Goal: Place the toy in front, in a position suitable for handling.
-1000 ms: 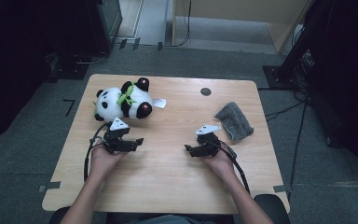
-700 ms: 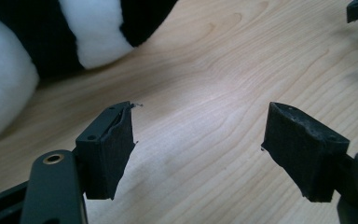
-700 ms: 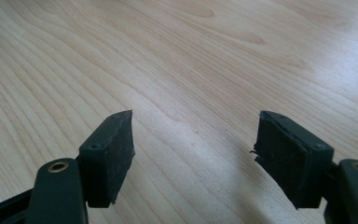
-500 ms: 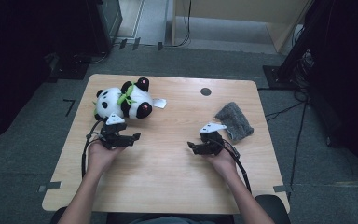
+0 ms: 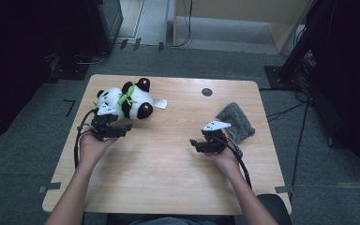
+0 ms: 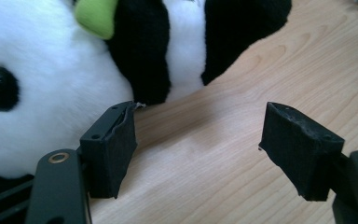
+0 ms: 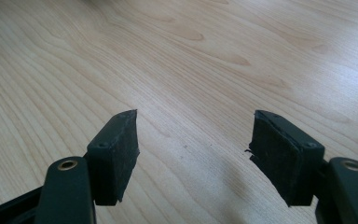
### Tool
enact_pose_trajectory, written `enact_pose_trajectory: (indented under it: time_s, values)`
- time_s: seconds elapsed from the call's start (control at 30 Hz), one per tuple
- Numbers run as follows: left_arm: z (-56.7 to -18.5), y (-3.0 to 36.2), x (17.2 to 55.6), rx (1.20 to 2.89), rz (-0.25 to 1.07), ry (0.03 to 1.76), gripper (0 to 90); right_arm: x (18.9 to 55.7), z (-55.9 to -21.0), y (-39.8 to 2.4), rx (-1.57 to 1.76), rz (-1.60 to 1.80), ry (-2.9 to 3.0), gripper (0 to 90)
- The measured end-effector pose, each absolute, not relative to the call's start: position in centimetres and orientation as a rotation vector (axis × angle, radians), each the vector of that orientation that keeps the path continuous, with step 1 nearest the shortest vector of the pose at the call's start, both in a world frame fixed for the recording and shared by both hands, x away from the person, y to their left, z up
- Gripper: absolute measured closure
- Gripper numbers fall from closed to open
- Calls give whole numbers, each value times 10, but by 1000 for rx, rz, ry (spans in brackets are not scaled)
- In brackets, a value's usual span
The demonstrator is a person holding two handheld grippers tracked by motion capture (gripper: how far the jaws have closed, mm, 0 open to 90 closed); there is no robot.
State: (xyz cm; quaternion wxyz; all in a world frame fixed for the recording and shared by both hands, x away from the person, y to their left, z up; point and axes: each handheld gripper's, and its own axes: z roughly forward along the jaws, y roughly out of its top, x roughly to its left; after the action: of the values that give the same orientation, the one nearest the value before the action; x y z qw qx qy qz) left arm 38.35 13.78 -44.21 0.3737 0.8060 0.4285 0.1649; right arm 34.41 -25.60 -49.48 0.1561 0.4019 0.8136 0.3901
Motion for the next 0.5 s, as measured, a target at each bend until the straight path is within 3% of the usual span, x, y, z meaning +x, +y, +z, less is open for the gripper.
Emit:
enact_pose_trajectory:
  time_s: [0.5]
  values:
    - [-418, 150, 406, 2034, 489, 1100, 308, 346, -495, -252, 1135, 1081, 2361, 326]
